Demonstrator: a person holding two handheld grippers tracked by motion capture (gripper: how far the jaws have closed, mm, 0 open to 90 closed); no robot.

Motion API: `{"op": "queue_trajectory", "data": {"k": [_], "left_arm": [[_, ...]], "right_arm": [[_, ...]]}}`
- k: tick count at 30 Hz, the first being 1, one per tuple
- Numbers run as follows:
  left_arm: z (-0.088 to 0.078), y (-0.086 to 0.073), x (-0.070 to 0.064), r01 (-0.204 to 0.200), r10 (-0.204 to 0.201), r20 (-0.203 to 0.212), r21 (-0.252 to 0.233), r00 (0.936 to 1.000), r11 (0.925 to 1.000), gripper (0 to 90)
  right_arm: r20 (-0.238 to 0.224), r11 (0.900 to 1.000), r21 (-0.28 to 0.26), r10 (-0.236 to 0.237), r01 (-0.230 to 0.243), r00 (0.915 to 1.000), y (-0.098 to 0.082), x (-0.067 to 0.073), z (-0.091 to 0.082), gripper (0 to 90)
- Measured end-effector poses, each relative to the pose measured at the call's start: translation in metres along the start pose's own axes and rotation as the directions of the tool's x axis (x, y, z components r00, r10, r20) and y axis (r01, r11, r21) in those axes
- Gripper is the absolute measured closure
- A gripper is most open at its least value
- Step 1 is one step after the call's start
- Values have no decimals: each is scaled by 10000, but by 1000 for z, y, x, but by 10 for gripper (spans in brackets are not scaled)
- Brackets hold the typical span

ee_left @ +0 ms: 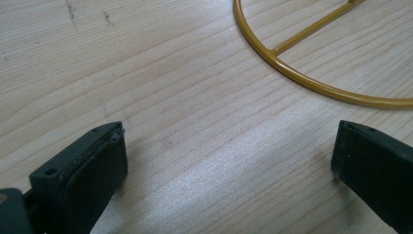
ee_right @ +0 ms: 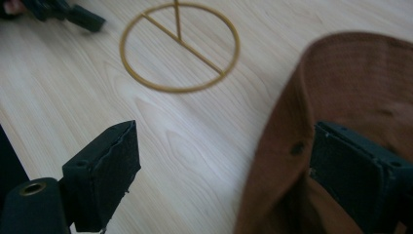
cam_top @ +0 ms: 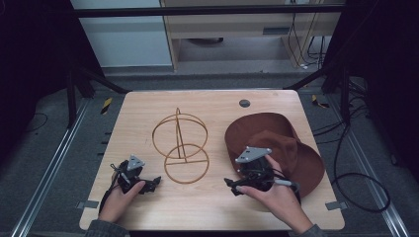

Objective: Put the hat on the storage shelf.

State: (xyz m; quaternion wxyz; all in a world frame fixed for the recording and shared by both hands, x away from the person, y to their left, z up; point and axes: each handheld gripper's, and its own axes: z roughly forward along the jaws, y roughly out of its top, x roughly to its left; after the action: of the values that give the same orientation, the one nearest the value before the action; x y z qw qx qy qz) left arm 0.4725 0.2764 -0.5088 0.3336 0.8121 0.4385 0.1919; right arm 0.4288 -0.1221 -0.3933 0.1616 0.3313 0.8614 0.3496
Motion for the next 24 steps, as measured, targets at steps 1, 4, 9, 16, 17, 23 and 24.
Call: {"op": "queue_trajectory", "data": {"k": [1, 4, 9, 16, 17, 23, 24], "left_arm": [[0, 0, 0, 0, 0, 0, 0, 10000, 10000, 0], [0, 0, 0, -14, 14, 14, 1, 10000, 10000, 0], [0, 0, 0, -10, 10, 14, -2, 10000, 10000, 0], [0, 0, 0, -10, 10, 12, -3, 10000, 10000, 0], [0, 0, 0, -7, 7, 12, -2, 10000, 10000, 0], [0, 0, 0, -7, 7, 9, -1, 10000, 10000, 0], [0, 0, 0, -6, 6, 10, 1, 10000, 10000, 0]], "right_arm": [[6, 9999, 143, 46, -46, 10000, -3, -4, -2, 114], [177, 9995, 324, 64, -69, 9998, -9, -11, -6, 112], [514, 9975, 572, 384, -413, 9979, -25, -34, -22, 102], [916, 9931, 868, 705, -785, 9933, -40, -57, -34, 111], [907, 9926, 877, 757, -837, 9930, -42, -61, -36, 111], [1037, 9875, 1044, 1070, -1178, 9888, -45, -79, -45, 129], [1006, 9869, 1047, 1121, -1226, 9886, -45, -80, -45, 130]]}}
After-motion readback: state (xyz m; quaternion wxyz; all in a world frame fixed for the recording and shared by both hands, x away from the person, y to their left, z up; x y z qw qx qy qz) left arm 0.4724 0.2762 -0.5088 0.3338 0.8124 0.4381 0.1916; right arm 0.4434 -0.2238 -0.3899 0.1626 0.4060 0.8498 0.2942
